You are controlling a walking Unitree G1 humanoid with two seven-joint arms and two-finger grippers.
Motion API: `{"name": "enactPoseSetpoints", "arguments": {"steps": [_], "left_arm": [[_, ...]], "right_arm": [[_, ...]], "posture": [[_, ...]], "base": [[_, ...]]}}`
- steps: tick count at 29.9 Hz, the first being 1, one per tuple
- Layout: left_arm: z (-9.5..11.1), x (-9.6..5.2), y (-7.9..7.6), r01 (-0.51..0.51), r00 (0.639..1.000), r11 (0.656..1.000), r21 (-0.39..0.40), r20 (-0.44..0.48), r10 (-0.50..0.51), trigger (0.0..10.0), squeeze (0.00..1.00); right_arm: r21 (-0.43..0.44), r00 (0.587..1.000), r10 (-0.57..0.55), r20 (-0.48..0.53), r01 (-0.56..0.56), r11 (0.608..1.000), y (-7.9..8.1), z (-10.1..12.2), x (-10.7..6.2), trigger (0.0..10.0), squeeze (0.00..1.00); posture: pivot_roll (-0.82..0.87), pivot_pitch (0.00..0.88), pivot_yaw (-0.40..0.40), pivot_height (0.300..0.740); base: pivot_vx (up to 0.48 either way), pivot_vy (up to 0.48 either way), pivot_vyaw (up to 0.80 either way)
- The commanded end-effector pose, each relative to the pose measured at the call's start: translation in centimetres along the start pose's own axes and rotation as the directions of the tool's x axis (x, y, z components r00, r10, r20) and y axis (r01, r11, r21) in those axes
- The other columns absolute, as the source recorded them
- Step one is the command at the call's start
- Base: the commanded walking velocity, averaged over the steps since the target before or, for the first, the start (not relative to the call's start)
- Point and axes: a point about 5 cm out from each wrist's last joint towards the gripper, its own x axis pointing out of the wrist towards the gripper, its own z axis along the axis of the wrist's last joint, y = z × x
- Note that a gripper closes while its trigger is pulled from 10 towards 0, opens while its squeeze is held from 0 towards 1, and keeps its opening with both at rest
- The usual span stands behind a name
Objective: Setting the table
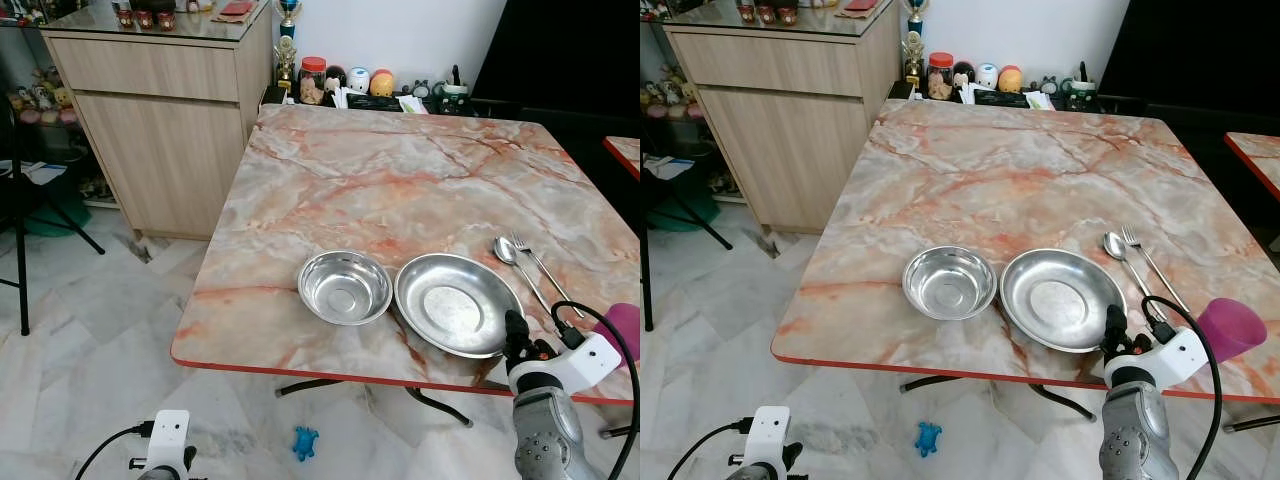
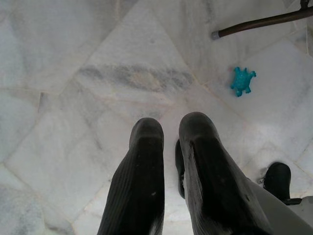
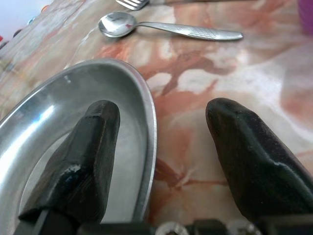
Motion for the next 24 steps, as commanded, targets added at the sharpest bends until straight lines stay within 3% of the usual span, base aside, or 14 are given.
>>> {"name": "enactPoseSetpoints", "arguments": {"steps": [1,24], "left_arm": [[-0.35,-0.07,-0.05,0.000,1.000,1.000,0.018,-0.009,0.001,10.0,0.00],[-0.54,-0.10,-0.06,0.002,1.000,1.000,0.024,-0.018,-0.001,10.0,0.00]], "right_arm": [[-0.027,1.000,0.015,0.001,-0.015,1.000,0.36,0.12,0.31,10.0,0.00],[-0.048,1.000,0.014,-0.011,-0.014,0.999,0.16,-0.55,0.01,10.0,0.00]], "posture": [[0.11,0.000,-0.069,0.740],[0.11,0.000,-0.069,0.740]], "base": [[0.000,0.000,0.00],[0.000,0.000,0.00]]}}
